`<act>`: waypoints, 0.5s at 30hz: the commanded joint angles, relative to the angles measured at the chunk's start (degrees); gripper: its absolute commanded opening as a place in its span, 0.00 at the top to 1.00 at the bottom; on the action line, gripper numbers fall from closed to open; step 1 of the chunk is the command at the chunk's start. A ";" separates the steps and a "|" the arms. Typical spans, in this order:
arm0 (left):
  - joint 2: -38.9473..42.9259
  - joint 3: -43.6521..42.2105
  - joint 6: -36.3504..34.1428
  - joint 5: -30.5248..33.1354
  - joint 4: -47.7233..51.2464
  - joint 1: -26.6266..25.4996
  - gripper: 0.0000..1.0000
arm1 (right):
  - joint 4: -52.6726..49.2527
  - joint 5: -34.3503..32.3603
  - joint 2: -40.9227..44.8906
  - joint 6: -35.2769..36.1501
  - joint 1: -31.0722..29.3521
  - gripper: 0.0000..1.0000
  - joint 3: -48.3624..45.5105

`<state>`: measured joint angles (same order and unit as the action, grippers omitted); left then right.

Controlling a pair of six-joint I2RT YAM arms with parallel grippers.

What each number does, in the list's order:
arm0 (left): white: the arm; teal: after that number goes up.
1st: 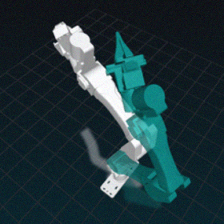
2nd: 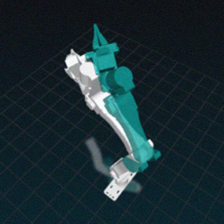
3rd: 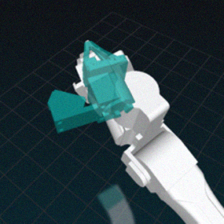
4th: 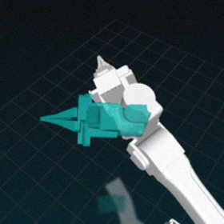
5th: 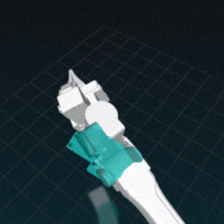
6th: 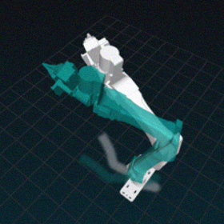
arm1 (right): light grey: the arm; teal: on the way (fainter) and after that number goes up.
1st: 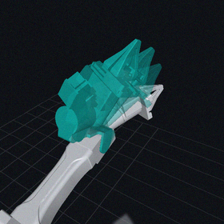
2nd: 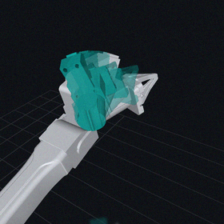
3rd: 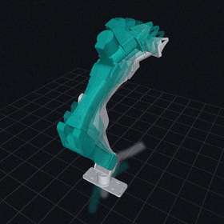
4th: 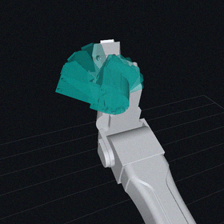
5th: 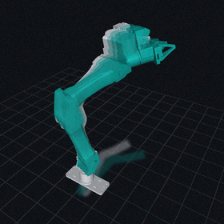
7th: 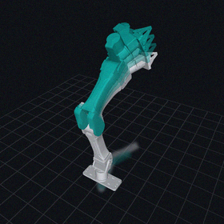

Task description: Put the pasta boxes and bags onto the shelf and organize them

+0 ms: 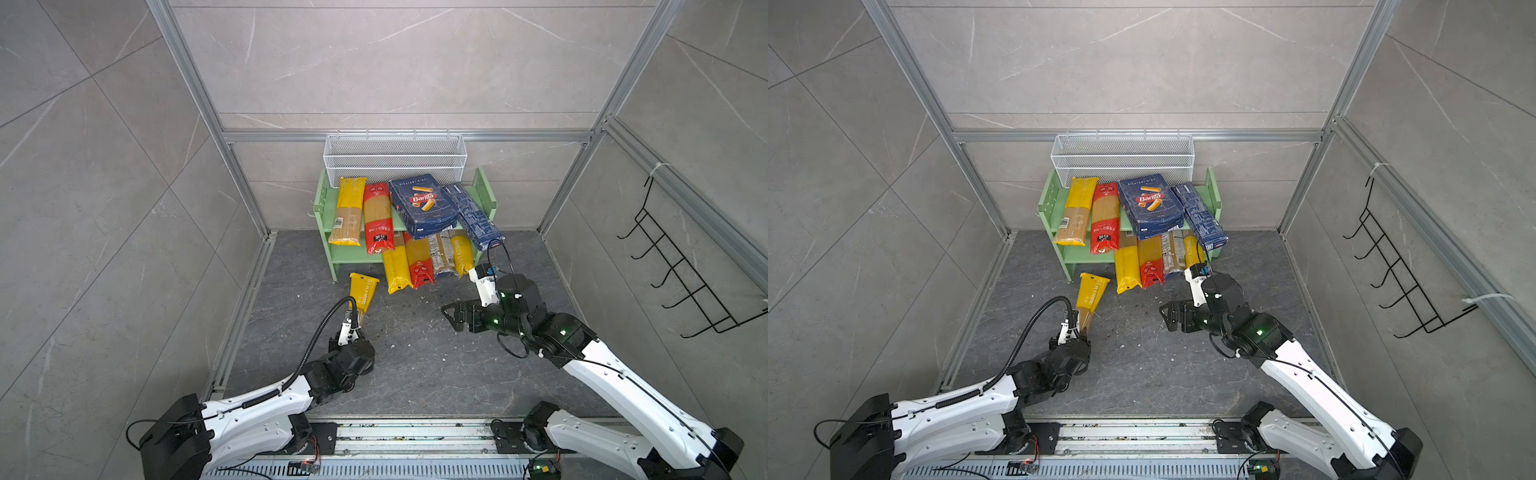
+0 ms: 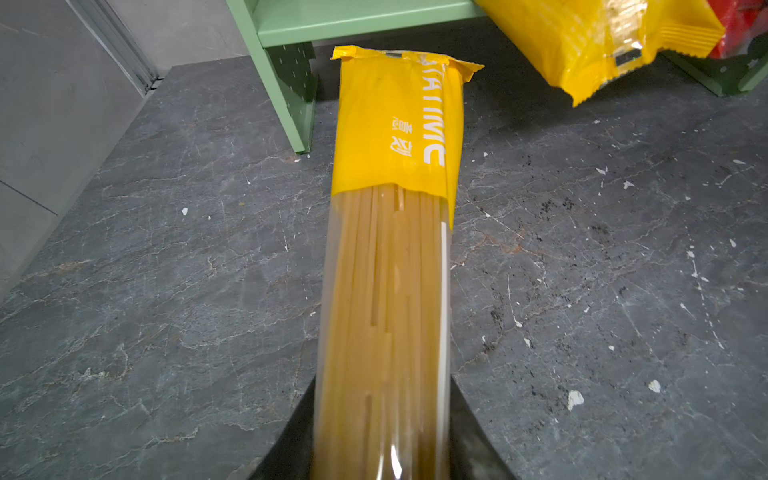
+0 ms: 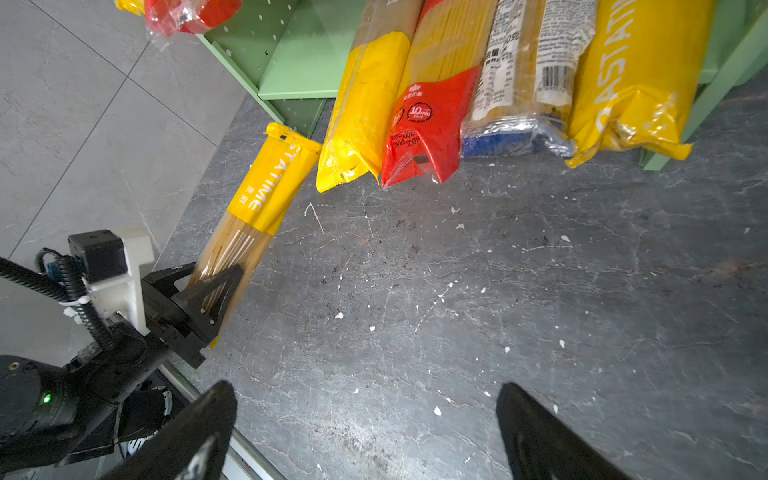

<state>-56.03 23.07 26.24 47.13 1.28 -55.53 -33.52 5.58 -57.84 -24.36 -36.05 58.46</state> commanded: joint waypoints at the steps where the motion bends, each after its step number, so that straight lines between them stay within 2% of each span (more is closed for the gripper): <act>1: 2.50 5.14 -3.62 3.13 -9.54 1.69 1.00 | 1.78 1.57 -1.57 0.46 0.19 0.00 2.66; 10: 0.88 8.55 -6.45 -0.40 -11.02 5.56 1.00 | 3.23 3.21 -6.82 0.74 0.19 0.00 6.49; 15: -2.87 10.71 -7.25 -4.57 -14.37 10.33 1.00 | 4.85 3.98 -9.66 0.63 0.19 0.00 7.57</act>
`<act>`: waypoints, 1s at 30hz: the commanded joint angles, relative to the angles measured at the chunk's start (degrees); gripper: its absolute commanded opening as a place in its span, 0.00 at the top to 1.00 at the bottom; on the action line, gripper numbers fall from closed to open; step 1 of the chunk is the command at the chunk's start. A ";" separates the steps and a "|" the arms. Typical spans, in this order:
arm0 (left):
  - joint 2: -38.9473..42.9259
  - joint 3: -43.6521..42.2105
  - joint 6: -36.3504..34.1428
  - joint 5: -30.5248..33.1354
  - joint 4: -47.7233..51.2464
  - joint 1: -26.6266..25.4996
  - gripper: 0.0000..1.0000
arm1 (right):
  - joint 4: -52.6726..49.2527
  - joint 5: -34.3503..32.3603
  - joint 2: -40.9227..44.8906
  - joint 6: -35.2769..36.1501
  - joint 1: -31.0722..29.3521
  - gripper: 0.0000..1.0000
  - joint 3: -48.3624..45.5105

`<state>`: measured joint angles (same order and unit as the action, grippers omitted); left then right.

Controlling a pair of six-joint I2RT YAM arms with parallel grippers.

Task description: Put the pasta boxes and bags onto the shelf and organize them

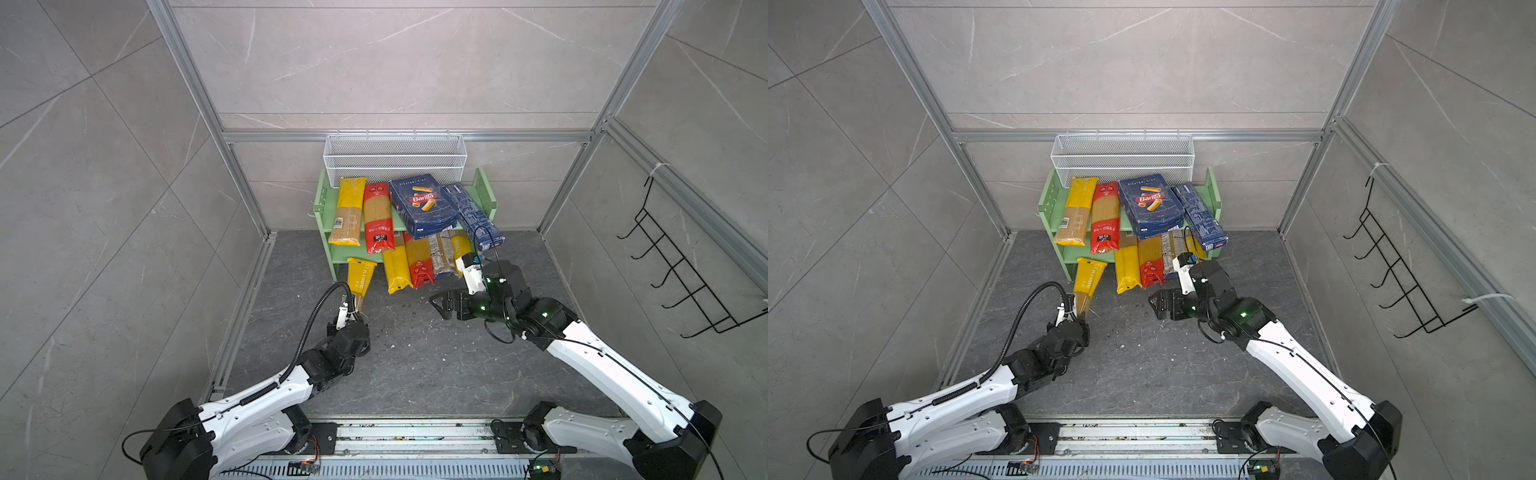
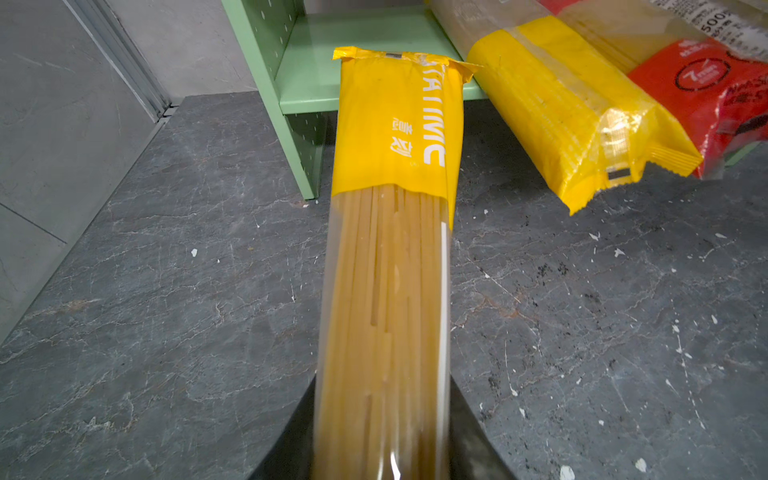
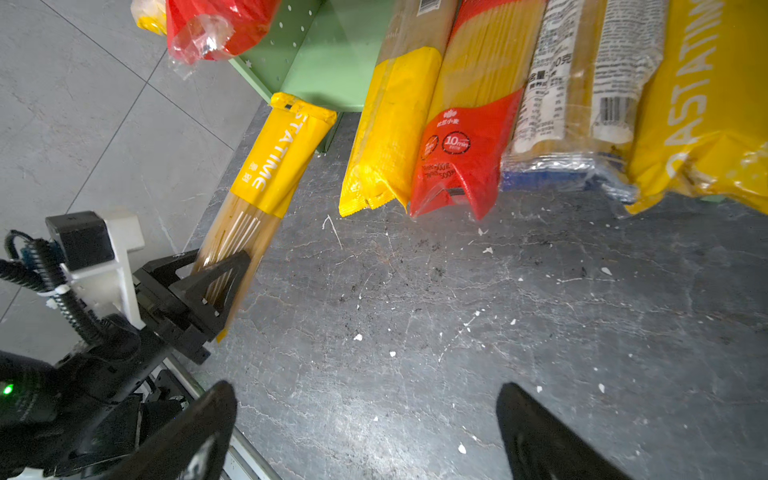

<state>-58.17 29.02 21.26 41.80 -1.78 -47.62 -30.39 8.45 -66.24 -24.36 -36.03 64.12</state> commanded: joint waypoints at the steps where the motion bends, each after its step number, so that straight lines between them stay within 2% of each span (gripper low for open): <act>1: -1.53 5.35 -2.51 0.21 -12.08 3.08 1.00 | 1.83 1.20 -1.66 0.72 0.13 0.00 2.18; 5: -6.23 7.67 -3.17 -3.28 -15.42 6.48 1.00 | 1.65 0.98 -2.88 1.33 0.17 0.00 3.45; 13: -12.07 11.75 -5.00 -5.83 -19.71 10.12 1.00 | 0.42 0.47 -4.90 2.74 0.47 0.01 5.27; 30: -26.63 16.60 -7.38 -9.54 -36.52 15.41 1.00 | -0.28 1.66 -6.31 4.57 3.97 0.00 4.98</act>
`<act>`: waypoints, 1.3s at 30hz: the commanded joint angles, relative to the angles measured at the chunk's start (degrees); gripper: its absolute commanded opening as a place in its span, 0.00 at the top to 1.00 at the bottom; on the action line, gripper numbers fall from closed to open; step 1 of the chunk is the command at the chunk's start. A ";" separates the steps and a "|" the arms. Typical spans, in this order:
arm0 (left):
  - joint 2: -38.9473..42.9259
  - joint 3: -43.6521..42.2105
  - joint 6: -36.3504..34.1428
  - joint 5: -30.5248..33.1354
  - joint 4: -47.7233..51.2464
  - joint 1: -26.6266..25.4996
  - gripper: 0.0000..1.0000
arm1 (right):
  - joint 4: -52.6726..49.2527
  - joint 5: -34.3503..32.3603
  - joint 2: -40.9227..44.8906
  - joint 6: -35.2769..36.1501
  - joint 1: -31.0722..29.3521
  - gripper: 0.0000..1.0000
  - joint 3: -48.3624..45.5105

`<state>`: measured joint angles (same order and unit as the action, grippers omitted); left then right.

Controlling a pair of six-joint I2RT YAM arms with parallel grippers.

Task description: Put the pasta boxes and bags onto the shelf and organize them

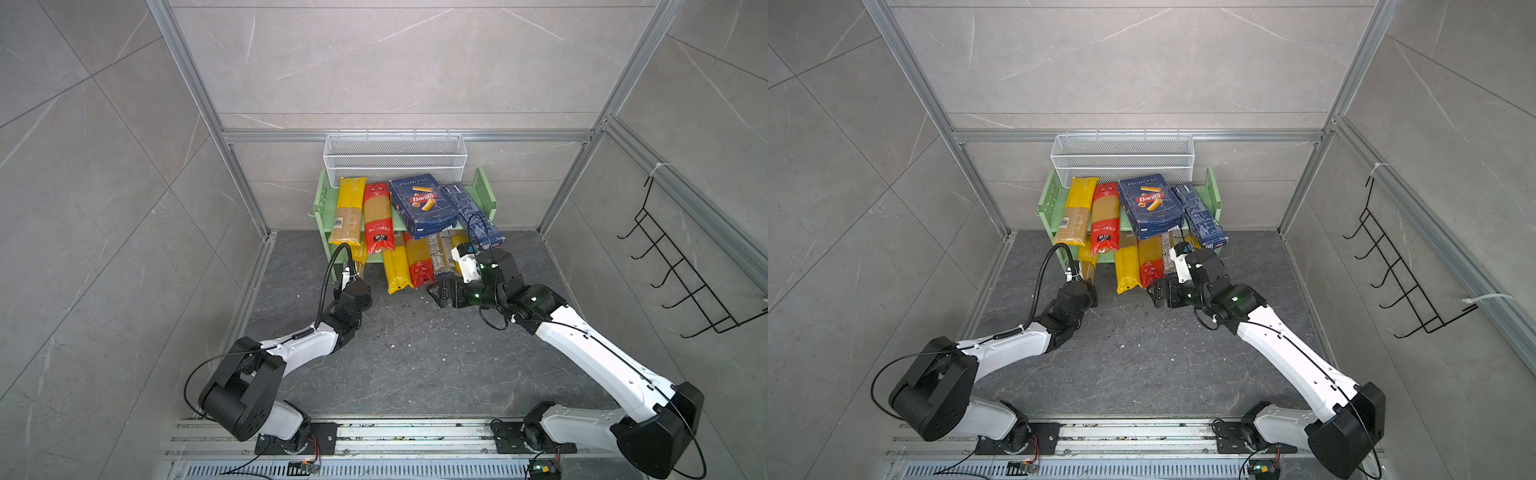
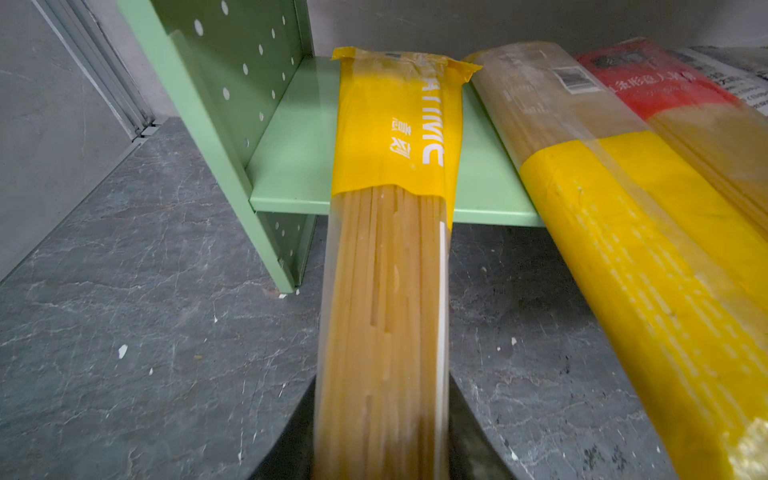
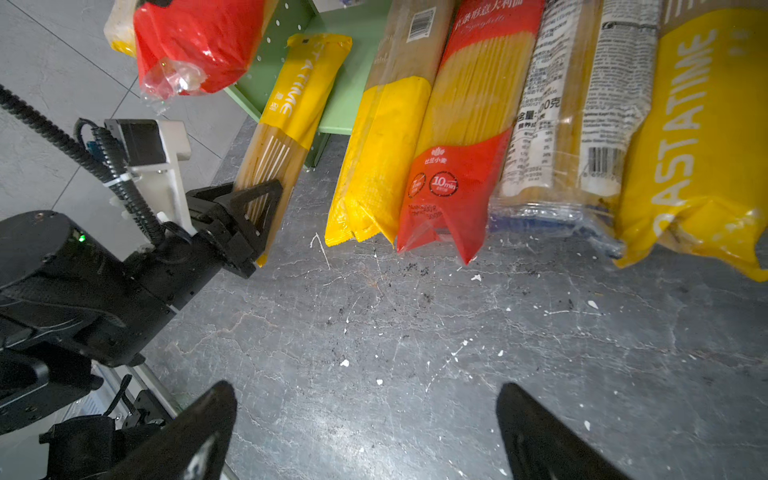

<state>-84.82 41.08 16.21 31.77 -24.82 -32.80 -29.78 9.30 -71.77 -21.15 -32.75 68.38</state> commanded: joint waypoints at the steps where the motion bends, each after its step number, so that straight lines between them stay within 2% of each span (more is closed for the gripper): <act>1: -0.67 5.16 -2.54 0.50 -13.79 0.76 1.00 | -0.89 0.96 -0.85 1.37 0.92 0.01 0.71; 19: -9.85 10.74 -3.62 -2.53 -21.80 4.38 1.00 | -1.47 1.94 -1.97 1.90 3.65 0.01 1.42; 31: -12.98 13.54 -4.08 -2.68 -22.56 5.59 1.00 | -1.82 2.11 -2.23 1.90 4.10 0.01 1.85; 32: -13.12 13.64 -4.08 -2.80 -22.55 5.68 0.97 | -1.85 2.16 -2.23 1.90 4.19 0.01 1.87; 37: -12.77 12.66 -3.77 -3.57 -22.84 5.75 0.58 | -2.30 1.95 -1.63 1.91 4.42 0.00 2.16; 39: -12.51 12.57 -3.99 -3.79 -22.31 5.73 0.57 | -2.64 1.94 -1.32 1.98 4.39 0.00 2.31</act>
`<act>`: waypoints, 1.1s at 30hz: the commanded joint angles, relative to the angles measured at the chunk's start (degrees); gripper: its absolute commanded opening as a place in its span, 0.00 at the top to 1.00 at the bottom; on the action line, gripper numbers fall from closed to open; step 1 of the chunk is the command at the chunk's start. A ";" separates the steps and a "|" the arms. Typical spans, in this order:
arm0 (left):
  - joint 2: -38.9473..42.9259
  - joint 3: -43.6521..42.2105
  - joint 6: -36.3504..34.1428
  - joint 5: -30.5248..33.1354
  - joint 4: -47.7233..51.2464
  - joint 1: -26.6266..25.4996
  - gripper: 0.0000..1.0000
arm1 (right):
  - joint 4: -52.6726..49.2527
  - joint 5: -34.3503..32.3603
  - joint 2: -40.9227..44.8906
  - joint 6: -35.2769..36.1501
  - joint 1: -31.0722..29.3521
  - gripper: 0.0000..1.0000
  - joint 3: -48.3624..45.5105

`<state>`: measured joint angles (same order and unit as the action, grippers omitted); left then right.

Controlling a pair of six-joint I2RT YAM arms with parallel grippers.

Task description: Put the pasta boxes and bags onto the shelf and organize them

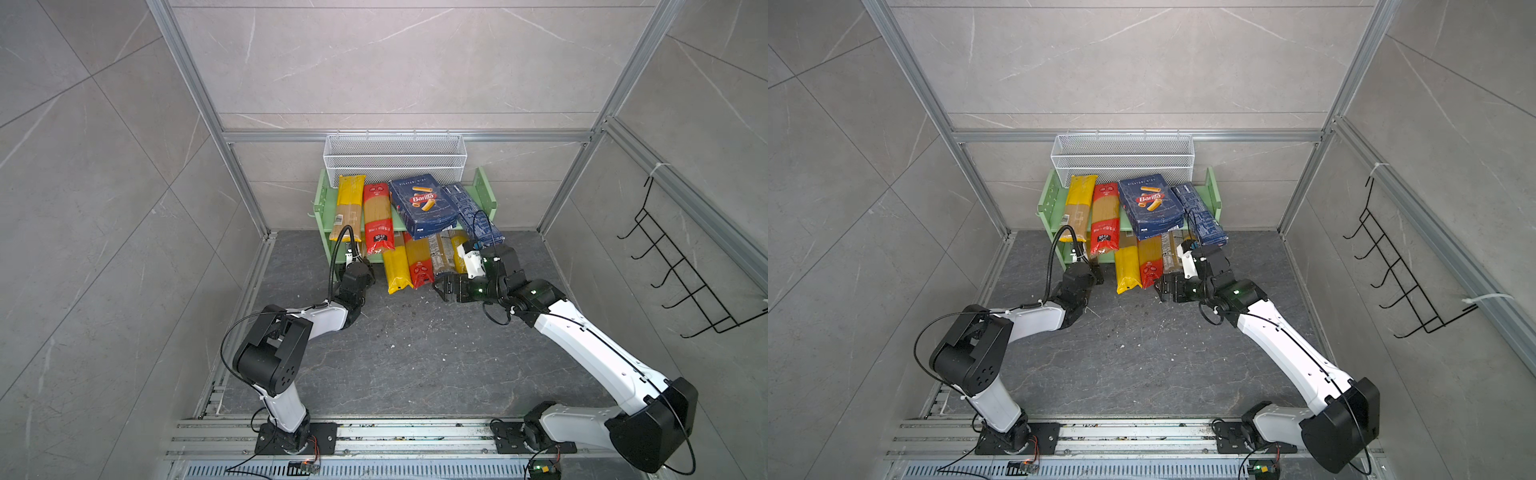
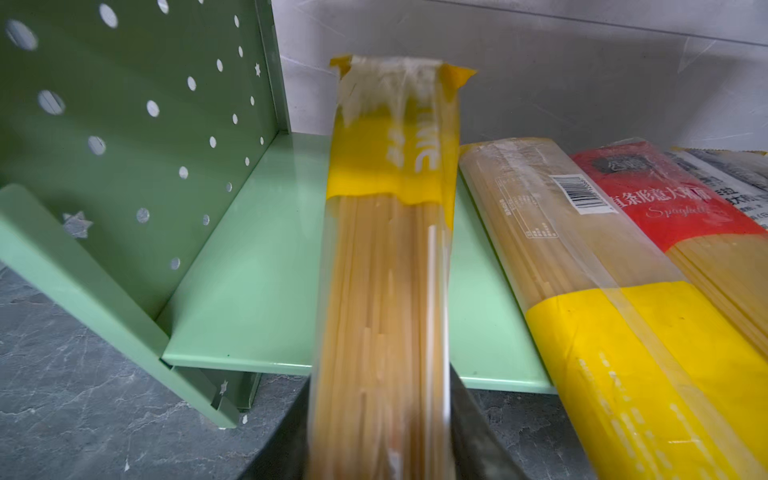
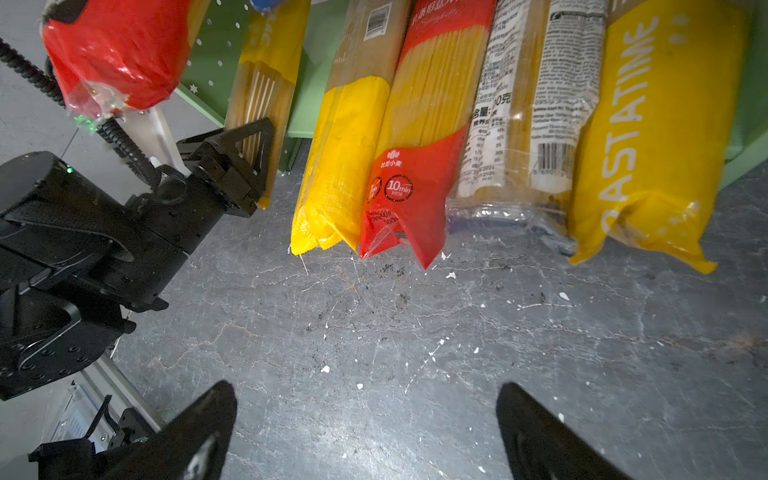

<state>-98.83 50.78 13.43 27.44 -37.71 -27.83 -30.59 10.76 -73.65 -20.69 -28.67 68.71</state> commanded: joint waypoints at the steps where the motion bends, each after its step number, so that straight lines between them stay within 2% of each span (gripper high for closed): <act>1: 1.76 2.82 -1.13 0.47 -8.98 0.76 0.55 | -2.05 0.35 0.71 1.53 0.39 0.00 2.09; 10: 4.65 1.46 -1.70 -0.11 -6.37 0.75 0.29 | -2.80 0.56 1.58 1.44 0.45 0.00 2.51; 18: 7.16 -0.57 -1.05 -2.03 -3.50 0.51 0.26 | -2.99 0.88 2.17 1.19 0.42 0.00 2.48; 33: 14.57 -7.20 0.01 -1.61 1.74 -2.35 0.24 | -3.41 2.08 4.53 0.21 0.41 0.01 1.52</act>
<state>-87.22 44.29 13.06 25.30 -35.81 -29.61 -32.69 12.08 -70.96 -20.32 -28.36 69.47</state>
